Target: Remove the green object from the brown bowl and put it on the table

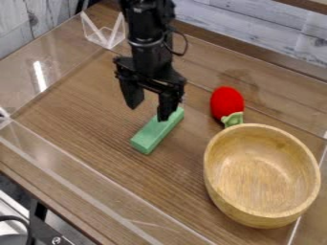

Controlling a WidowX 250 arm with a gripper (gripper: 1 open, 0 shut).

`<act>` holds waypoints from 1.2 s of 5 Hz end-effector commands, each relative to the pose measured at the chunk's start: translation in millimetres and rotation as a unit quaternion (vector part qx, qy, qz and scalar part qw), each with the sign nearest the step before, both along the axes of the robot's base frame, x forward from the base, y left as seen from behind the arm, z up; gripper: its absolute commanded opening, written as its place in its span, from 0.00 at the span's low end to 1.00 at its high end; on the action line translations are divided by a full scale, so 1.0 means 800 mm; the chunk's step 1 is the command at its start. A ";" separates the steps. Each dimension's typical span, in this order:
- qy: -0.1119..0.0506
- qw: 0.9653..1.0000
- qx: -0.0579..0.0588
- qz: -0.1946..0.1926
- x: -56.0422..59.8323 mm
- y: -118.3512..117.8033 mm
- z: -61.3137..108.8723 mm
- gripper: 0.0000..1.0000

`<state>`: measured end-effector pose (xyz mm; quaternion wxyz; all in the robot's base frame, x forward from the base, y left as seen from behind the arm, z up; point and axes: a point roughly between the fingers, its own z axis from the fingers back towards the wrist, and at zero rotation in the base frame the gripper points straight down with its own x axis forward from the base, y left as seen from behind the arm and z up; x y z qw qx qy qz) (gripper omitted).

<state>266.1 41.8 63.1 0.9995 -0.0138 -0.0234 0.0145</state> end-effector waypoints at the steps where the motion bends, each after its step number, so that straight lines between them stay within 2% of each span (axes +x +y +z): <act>1: -0.022 1.000 0.004 -0.002 0.016 -0.001 0.003 1.00; 2: -0.021 0.999 0.003 -0.024 0.023 0.005 -0.007 1.00; 3: -0.025 0.999 0.000 -0.038 0.027 0.018 -0.005 1.00; 5: -0.021 1.000 0.000 -0.012 0.042 0.023 -0.012 1.00; 6: -0.016 0.999 0.000 -0.031 0.039 0.015 -0.027 1.00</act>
